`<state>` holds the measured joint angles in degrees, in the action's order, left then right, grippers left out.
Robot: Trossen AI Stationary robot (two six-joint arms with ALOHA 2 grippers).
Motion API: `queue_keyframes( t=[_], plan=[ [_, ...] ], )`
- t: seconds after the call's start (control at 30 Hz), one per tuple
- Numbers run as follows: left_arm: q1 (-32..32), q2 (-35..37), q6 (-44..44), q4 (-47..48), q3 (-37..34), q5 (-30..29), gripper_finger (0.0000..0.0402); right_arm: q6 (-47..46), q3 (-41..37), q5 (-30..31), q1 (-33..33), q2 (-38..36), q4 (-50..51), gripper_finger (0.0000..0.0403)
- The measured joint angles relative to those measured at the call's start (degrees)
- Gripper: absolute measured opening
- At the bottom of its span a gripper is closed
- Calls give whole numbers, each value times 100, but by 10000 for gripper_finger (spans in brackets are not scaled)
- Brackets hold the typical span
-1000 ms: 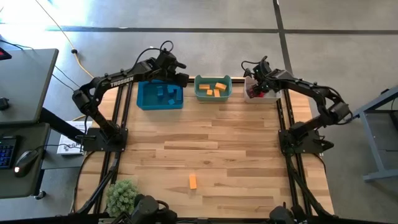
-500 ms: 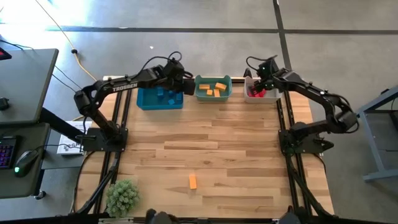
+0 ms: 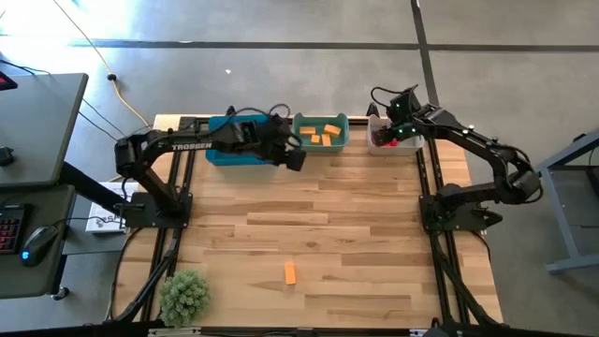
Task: Sort & place blocks by color
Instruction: Put the yellow block into the green bin
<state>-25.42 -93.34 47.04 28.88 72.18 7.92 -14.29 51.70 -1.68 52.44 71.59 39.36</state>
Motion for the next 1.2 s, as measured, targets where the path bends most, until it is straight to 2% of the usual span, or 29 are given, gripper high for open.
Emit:
queue_keyframes(
  t=[0.33,0.73,0.97,1.2],
  plan=[
    [1255,0,461,7,0,-141,190,-326,0,-280,-696,-2,654,189],
    [2499,0,1464,17,0,-887,190,-973,0,-260,-1921,-2,810,189],
    [3081,0,2394,18,0,-1520,190,-972,0,118,-2512,-2,810,189],
    [3544,0,3554,18,0,-2023,190,-769,0,248,-2725,-2,813,189]
  ],
)
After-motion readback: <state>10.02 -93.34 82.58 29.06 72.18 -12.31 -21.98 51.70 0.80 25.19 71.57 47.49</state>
